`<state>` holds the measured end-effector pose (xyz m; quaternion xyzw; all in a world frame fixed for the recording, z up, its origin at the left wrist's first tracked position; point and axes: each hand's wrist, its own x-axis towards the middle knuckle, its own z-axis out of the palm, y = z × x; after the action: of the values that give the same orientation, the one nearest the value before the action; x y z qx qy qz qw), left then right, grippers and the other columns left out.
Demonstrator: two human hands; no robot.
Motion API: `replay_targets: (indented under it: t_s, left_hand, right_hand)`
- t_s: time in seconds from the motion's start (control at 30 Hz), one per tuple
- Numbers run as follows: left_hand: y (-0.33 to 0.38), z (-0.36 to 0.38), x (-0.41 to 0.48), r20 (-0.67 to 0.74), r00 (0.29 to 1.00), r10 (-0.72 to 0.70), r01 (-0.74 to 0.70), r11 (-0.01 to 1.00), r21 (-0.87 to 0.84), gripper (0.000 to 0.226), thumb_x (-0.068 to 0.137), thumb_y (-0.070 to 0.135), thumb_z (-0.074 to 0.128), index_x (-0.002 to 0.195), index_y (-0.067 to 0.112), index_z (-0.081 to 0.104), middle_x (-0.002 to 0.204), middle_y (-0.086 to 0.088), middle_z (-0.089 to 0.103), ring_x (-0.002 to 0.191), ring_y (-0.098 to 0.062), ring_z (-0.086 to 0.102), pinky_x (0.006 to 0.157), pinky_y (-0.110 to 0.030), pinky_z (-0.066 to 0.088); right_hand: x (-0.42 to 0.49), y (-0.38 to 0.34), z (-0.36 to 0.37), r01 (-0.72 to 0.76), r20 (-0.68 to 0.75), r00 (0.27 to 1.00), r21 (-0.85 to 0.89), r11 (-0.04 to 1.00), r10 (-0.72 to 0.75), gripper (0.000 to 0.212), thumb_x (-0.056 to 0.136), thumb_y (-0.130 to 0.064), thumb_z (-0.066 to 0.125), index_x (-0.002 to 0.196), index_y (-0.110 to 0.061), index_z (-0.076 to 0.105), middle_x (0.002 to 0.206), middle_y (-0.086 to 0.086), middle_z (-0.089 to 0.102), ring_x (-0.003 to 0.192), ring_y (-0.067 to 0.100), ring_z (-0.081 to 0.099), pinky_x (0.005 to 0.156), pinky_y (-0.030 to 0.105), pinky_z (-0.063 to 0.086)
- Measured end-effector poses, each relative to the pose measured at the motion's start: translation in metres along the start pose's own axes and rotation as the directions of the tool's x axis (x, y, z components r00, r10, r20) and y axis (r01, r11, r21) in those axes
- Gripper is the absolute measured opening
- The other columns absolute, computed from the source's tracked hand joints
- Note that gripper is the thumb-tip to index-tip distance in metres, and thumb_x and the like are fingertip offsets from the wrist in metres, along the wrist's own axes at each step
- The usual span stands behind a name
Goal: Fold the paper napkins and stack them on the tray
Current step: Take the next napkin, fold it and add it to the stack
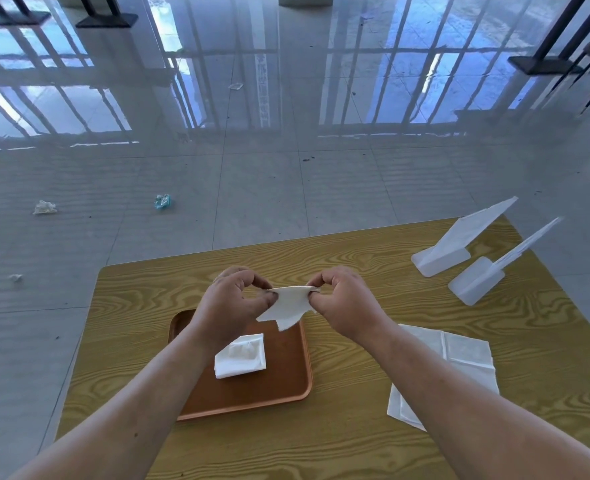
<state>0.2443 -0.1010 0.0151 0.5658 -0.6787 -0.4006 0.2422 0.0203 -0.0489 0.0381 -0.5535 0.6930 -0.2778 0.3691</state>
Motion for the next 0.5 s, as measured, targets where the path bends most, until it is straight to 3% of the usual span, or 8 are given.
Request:
replay_targets:
  t_s: [0.03,0.1,0.17,0.27,0.37,0.43,0.5]
  left_hand:
    - [0.003,-0.001,-0.001,0.033,0.999,-0.038,0.042,0.994,-0.100,0.022,0.070,0.054,0.082,0.088,0.045,0.074,0.114,0.028,0.065,0.111,0.003,0.059,0.087,-0.033,0.055]
    - [0.006,-0.002,-0.001,0.147,0.981,-0.125,0.172,0.915,-0.366,0.033,0.062,0.049,0.088,0.089,0.036,0.075,0.117,0.019,0.072,0.113,-0.016,0.069,0.086,-0.046,0.063]
    - [0.005,-0.004,0.001,0.268,0.955,-0.130,0.254,0.825,-0.505,0.047,0.067,0.042,0.092,0.107,0.024,0.074,0.112,0.001,0.079,0.106,-0.034,0.073,0.080,-0.043,0.063]
    - [0.008,-0.005,-0.001,0.414,0.909,-0.054,0.306,0.762,-0.571,0.050,0.082,0.039,0.086,0.123,0.012,0.073,0.119,-0.020,0.076,0.109,-0.039,0.074,0.088,-0.046,0.062]
    - [0.010,-0.002,-0.003,0.447,0.887,-0.117,0.390,0.708,-0.589,0.043,0.080,0.038,0.088,0.116,0.017,0.079,0.119,-0.018,0.078,0.110,-0.037,0.075,0.095,-0.053,0.061]
    - [0.010,0.001,-0.004,0.430,0.890,-0.153,0.405,0.700,-0.588,0.040,0.079,0.037,0.087,0.113,0.018,0.081,0.116,-0.016,0.080,0.108,-0.035,0.076,0.090,-0.051,0.063]
    - [0.012,0.002,-0.004,0.400,0.899,-0.178,0.406,0.680,-0.610,0.041,0.078,0.037,0.088,0.113,0.017,0.081,0.116,-0.016,0.080,0.105,-0.034,0.077,0.086,-0.050,0.064]
  right_hand:
    - [0.001,0.000,-0.001,-0.001,0.004,1.000,0.007,1.000,0.001,0.006,0.089,-0.022,0.070,0.092,-0.025,0.075,0.111,-0.013,0.065,0.103,-0.001,0.052,0.080,0.010,0.039]
    - [0.002,-0.002,-0.004,-0.082,0.077,0.995,0.206,0.975,0.068,0.006,0.090,-0.017,0.069,0.090,-0.017,0.075,0.103,-0.011,0.071,0.093,-0.001,0.059,0.077,0.008,0.045]
    - [0.001,-0.006,-0.007,-0.188,0.196,0.974,0.448,0.874,0.109,0.008,0.094,-0.009,0.066,0.090,-0.010,0.073,0.090,-0.001,0.072,0.084,0.010,0.063,0.077,0.021,0.052]
    - [-0.001,-0.010,-0.008,-0.286,0.282,0.951,0.631,0.722,0.130,0.013,0.098,-0.005,0.062,0.090,-0.012,0.069,0.088,0.004,0.073,0.087,0.019,0.068,0.086,0.036,0.057]
    - [-0.003,-0.014,-0.007,-0.341,0.297,0.939,0.731,0.591,0.174,0.007,0.101,-0.007,0.059,0.100,-0.010,0.065,0.096,0.010,0.071,0.089,0.025,0.067,0.084,0.043,0.057]
    - [-0.004,-0.015,-0.008,-0.356,0.298,0.934,0.773,0.524,0.195,0.005,0.101,-0.012,0.061,0.106,-0.011,0.064,0.100,0.010,0.070,0.092,0.025,0.067,0.082,0.043,0.057]
    - [-0.006,-0.015,-0.008,-0.384,0.333,0.923,0.782,0.491,0.193,0.017,0.100,-0.019,0.066,0.114,-0.010,0.064,0.104,0.010,0.071,0.096,0.027,0.068,0.087,0.048,0.057]
